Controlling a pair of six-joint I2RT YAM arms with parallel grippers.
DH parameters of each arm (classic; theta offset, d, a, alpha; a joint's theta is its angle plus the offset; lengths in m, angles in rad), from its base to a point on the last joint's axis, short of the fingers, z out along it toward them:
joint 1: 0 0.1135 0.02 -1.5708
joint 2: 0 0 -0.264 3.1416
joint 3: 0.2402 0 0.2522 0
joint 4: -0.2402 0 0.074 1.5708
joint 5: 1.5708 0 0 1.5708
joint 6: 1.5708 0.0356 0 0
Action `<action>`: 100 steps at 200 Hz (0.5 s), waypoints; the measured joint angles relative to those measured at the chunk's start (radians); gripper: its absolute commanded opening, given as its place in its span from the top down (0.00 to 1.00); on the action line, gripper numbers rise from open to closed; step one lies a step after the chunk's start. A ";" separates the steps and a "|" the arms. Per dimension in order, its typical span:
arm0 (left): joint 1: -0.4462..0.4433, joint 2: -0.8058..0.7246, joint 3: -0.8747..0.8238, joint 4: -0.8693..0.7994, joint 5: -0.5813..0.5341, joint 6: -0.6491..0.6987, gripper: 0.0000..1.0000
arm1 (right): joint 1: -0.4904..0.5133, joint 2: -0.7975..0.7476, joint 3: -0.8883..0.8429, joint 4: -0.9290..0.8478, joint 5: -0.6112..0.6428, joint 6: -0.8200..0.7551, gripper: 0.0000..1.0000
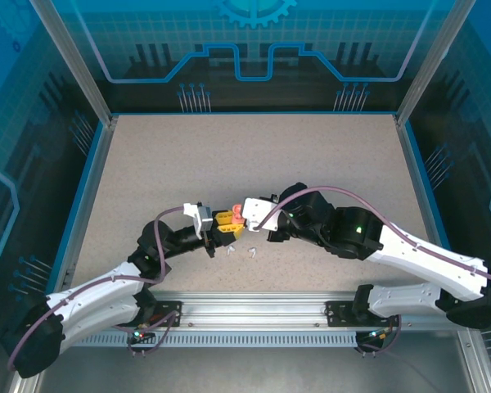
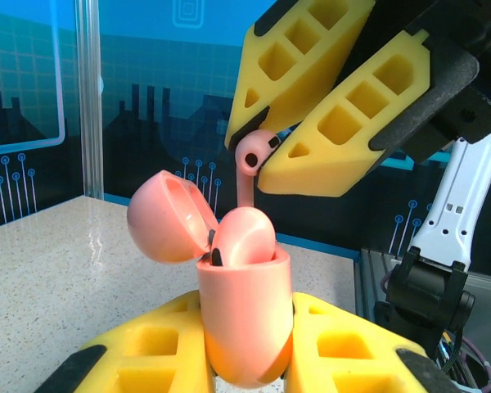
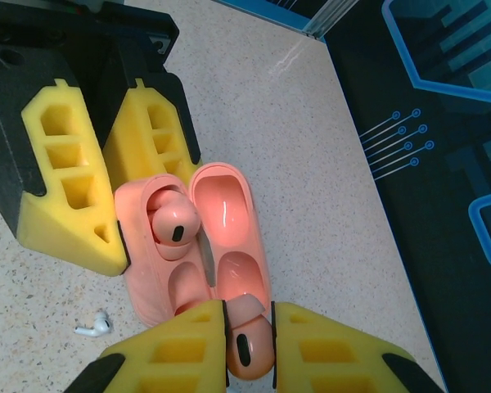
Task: Insert the wireless bluetooth earbuds into the charging case
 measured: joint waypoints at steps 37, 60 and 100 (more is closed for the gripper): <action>0.000 0.000 0.000 0.000 0.000 0.000 1.00 | 0.000 0.014 0.000 0.006 0.000 0.000 0.84; 0.000 0.000 0.000 0.000 0.000 0.000 1.00 | 0.000 0.017 0.000 0.006 -0.002 0.000 0.83; 0.000 0.000 0.000 0.000 0.000 0.000 1.00 | 0.000 0.029 0.000 0.003 -0.009 0.008 0.83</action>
